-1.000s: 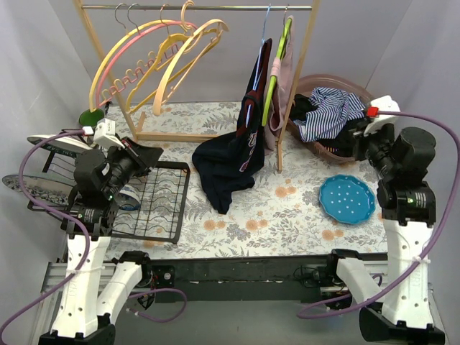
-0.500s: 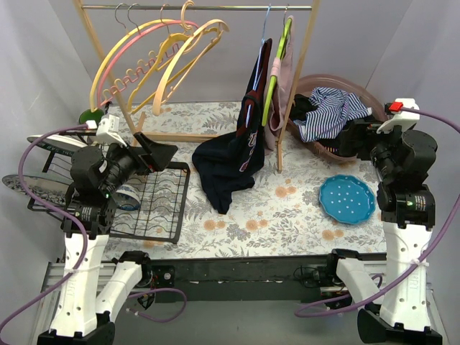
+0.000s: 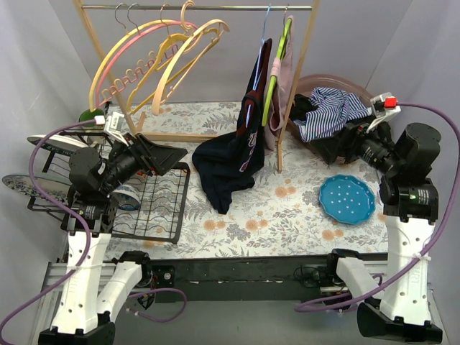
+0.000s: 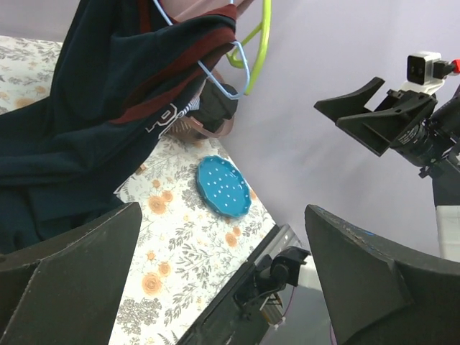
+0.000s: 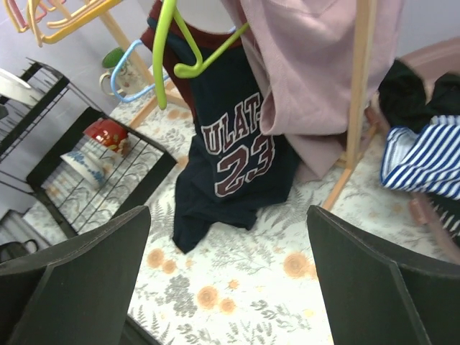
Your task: Place the tank top on the hanger
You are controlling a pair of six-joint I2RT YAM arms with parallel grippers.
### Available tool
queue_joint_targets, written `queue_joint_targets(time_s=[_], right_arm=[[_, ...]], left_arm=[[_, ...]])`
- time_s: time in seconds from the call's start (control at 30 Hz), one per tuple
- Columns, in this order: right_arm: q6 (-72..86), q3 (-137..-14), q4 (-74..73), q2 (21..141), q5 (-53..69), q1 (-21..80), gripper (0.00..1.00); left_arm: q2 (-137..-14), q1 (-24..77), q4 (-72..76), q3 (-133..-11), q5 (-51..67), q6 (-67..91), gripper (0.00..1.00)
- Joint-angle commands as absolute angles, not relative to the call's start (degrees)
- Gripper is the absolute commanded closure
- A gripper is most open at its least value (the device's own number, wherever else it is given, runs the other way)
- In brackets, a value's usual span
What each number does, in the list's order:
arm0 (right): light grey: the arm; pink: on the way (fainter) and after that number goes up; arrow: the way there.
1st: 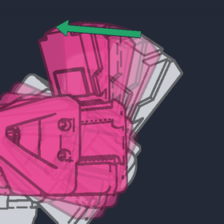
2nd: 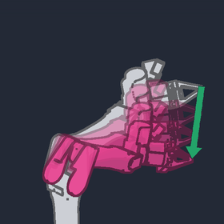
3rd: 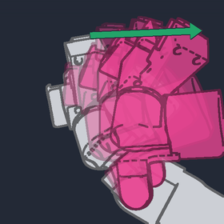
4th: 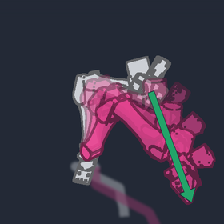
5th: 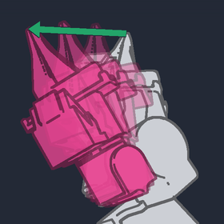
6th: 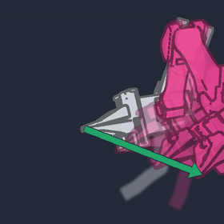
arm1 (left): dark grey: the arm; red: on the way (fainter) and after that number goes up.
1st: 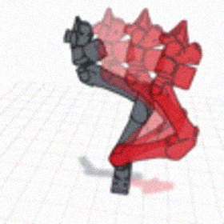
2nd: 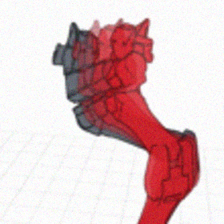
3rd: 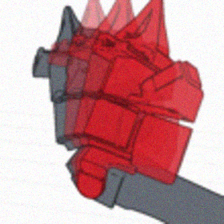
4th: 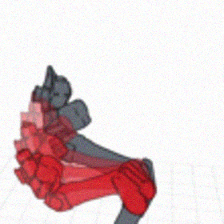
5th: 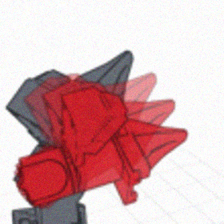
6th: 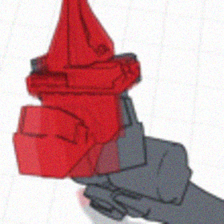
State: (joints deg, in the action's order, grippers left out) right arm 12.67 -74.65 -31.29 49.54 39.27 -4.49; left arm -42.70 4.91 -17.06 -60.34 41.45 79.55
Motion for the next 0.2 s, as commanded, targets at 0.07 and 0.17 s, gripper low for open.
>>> queue_joint_targets(time_s=[0.07, 0.17], right_arm=[[7.8, -79.7, -32.6, 48.2, 36.6, -4.7, 0.01], [6.1, -81.3, -33.0, 48.4, 36.6, -4.7, 0.01]], left_arm=[[-42.6, 4.9, -14.0, -60.2, 44.4, 80.9, 0.02], [-42.8, 4.9, -13.8, -60.0, 44.4, 80.9, 0.02]])
